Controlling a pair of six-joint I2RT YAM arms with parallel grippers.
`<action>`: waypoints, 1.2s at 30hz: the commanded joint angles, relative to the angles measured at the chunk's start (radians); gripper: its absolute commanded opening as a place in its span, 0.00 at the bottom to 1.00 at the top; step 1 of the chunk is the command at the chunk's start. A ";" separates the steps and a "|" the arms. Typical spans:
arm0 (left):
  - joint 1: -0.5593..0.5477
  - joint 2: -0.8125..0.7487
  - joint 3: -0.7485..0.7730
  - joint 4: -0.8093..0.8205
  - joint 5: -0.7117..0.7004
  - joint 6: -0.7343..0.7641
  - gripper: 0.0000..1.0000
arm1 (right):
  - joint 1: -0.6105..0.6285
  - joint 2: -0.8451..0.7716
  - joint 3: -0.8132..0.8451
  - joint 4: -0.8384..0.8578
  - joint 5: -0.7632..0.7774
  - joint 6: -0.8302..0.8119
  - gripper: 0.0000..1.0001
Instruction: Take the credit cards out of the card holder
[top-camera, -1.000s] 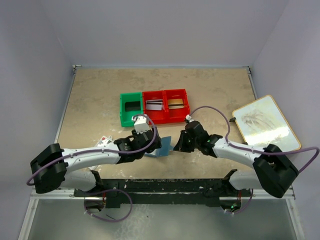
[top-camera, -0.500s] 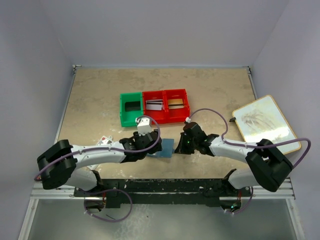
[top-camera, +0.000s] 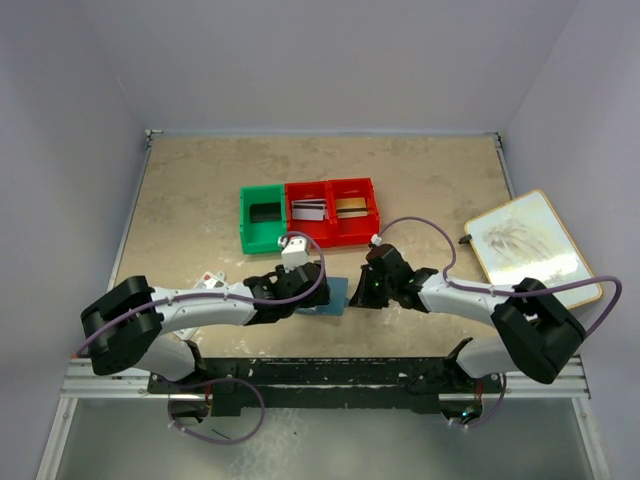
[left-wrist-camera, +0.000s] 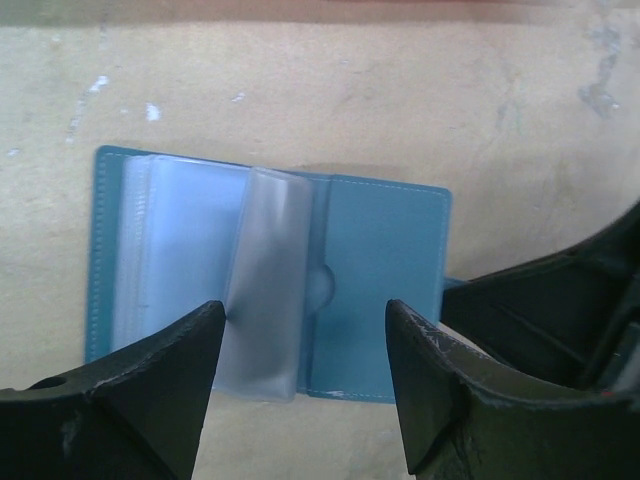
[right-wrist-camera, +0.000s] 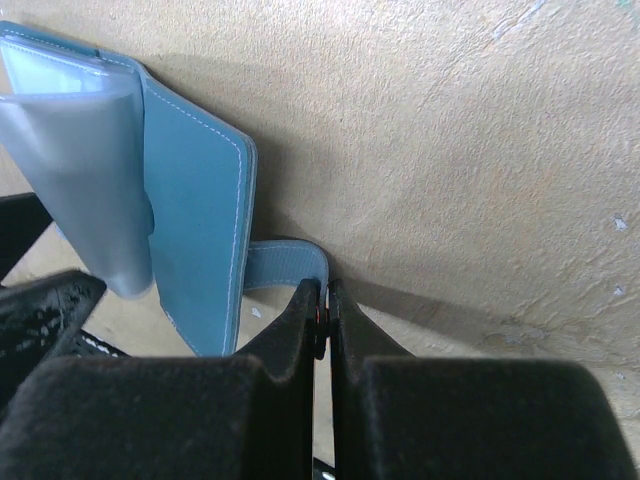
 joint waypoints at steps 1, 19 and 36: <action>-0.002 -0.020 -0.013 0.163 0.114 0.019 0.63 | -0.004 -0.019 0.033 -0.002 0.014 0.004 0.04; -0.002 0.074 0.006 0.248 0.259 -0.002 0.63 | -0.004 -0.154 0.116 -0.113 0.065 0.017 0.30; -0.002 0.042 -0.036 0.298 0.324 0.014 0.59 | -0.004 -0.001 0.269 0.025 -0.119 -0.085 0.23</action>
